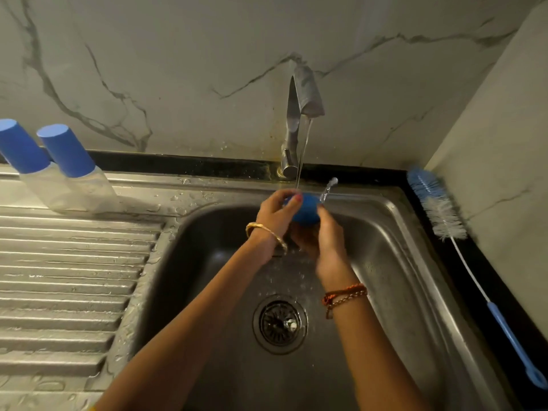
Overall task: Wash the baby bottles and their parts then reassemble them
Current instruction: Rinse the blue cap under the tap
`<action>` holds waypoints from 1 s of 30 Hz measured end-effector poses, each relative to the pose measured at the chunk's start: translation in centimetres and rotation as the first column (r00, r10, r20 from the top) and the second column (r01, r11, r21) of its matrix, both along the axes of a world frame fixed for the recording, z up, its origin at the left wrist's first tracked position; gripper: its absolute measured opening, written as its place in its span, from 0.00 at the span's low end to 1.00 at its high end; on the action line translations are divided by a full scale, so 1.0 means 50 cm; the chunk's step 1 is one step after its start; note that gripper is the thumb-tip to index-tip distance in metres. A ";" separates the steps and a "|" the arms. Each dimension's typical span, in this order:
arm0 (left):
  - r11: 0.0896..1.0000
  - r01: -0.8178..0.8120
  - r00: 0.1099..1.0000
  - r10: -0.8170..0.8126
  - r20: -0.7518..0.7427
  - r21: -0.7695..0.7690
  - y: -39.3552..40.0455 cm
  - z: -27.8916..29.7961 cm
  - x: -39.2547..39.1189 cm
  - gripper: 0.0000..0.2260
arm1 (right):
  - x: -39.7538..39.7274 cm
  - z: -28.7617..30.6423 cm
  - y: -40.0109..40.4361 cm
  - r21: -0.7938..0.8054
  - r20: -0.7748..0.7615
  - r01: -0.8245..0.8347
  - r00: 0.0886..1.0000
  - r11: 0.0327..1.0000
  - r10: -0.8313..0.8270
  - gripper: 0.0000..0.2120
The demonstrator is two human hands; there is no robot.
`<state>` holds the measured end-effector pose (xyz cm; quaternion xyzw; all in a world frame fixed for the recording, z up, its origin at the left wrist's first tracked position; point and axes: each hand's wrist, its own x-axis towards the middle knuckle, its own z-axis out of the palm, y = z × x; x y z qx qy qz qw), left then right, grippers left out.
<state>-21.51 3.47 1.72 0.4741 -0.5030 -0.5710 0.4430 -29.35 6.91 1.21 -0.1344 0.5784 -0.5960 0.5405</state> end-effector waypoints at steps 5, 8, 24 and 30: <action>0.844 0.375 0.521 0.149 0.840 -0.383 -0.016 -0.015 -0.026 0.16 | -0.006 0.011 -0.009 0.065 0.559 -0.057 0.829 0.996 0.011 0.16; 0.914 0.169 0.753 0.121 0.647 -0.368 -0.013 -0.018 -0.012 0.14 | -0.006 0.021 -0.018 0.131 0.417 -0.064 0.909 0.989 0.004 0.13; 0.873 -0.004 0.894 0.221 -0.390 0.487 0.020 -0.006 0.026 0.12 | -0.007 0.005 -0.003 -0.159 -0.783 -0.295 0.619 0.942 0.062 0.29; 0.828 -0.135 0.892 0.341 -0.296 0.544 0.024 -0.004 0.029 0.09 | -0.009 0.015 0.003 -0.188 -0.819 -0.294 0.574 0.937 0.016 0.27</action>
